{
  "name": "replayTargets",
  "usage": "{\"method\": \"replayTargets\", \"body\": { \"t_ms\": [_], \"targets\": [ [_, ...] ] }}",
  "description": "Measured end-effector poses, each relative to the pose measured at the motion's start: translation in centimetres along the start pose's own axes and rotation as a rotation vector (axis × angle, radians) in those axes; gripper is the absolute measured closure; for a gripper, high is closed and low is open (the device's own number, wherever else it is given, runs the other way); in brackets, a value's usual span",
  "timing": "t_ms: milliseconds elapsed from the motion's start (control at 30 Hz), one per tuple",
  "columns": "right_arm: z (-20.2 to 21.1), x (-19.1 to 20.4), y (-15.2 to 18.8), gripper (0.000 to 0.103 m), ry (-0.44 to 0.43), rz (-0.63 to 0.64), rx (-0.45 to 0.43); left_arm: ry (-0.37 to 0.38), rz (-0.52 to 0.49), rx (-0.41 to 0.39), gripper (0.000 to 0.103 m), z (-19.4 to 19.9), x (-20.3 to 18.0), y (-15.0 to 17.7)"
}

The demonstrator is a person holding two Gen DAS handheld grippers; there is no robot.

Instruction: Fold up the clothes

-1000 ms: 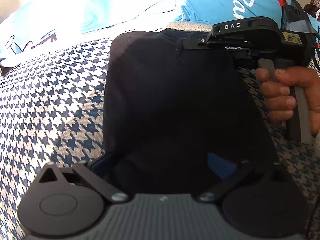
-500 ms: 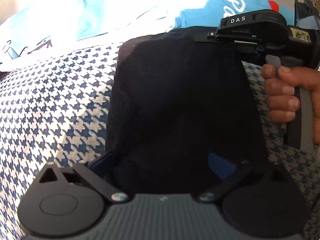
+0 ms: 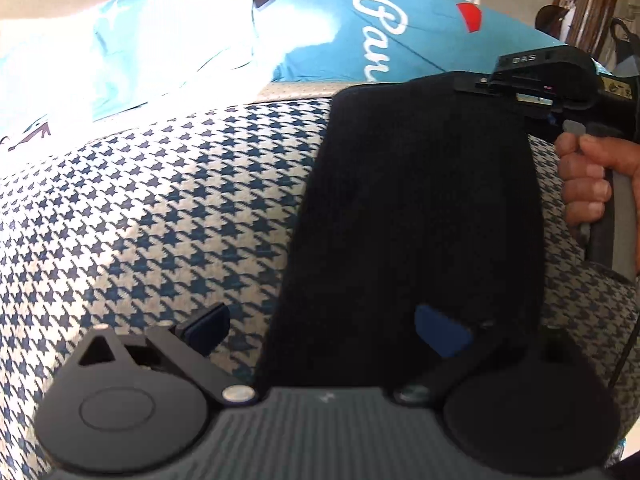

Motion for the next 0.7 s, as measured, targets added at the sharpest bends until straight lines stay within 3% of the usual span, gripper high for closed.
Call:
{"method": "replayTargets", "body": {
  "t_ms": [300,433,533,633,700],
  "targets": [
    [10.6,-8.7,-2.5,0.095,0.262,-0.114,-0.167,0.026,-0.071,-0.01,0.0,0.4,-1.7,0.3],
    [13.7,-11.8,-2.3,0.093,0.344,-0.122,-0.168,0.019,-0.103,-0.021,0.0,0.2,-2.8,0.5],
    [14.2,-13.6,-1.5,0.088,0.407,-0.108,-0.116,0.028,-0.123,-0.021,0.0,0.6,-3.7,0.9],
    [14.8,-14.7,-1.0,0.07,0.455,-0.132,-0.098,0.019,-0.148,-0.033,0.0,0.8,-4.4,1.2],
    [15.3,-14.9,-0.8,0.069,0.464,-0.144,-0.096,0.015,-0.159,-0.041,0.0,0.8,-4.9,1.1]
  ]
}}
Point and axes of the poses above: each gripper's, at about its wrist camera, not at the fingertips, and z roughly against the way its jaws point, x to its left, y to its underside, the point moved 8 cm from there along -z, roughly the way its jaws point, and after that the axes turned 5 degrees about x, right-handed, at the moved point
